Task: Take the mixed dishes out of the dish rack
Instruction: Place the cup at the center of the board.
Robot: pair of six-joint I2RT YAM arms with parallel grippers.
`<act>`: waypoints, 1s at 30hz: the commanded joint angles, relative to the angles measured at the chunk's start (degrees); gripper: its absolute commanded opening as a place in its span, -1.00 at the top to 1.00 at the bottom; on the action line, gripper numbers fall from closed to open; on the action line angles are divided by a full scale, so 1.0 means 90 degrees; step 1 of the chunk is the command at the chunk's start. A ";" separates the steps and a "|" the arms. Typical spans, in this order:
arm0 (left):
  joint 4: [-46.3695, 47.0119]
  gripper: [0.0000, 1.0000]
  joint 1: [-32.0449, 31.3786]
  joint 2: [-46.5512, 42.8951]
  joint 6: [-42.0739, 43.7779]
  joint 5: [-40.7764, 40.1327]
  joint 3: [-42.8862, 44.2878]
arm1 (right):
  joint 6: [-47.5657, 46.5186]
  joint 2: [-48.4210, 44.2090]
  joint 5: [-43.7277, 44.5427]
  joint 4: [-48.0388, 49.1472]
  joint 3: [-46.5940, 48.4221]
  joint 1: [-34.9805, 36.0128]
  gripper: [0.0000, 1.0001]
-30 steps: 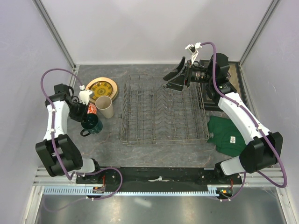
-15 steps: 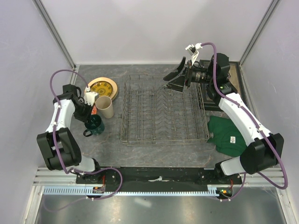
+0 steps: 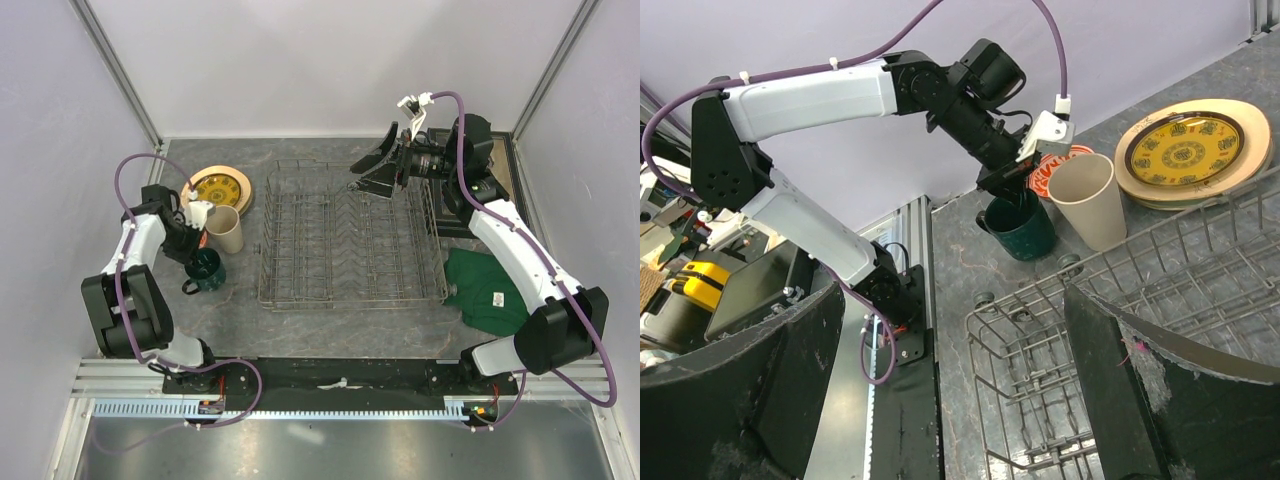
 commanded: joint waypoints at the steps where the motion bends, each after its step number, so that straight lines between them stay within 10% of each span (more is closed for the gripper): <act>1: 0.0312 0.97 -0.0083 0.0066 -0.0238 -0.0009 0.0061 | -0.0167 -0.0217 0.0015 0.0131 0.0017 -0.0027 -0.96; 21: 0.0478 0.92 -0.0220 -0.0031 -0.0267 -0.0185 -0.0144 | -0.0226 -0.0227 0.0044 0.0073 -0.0003 -0.0018 -0.96; 30: 0.0449 0.24 -0.0220 -0.0382 -0.0267 -0.0116 -0.0164 | -0.0451 -0.0207 0.0112 -0.0142 0.0027 -0.0027 -0.96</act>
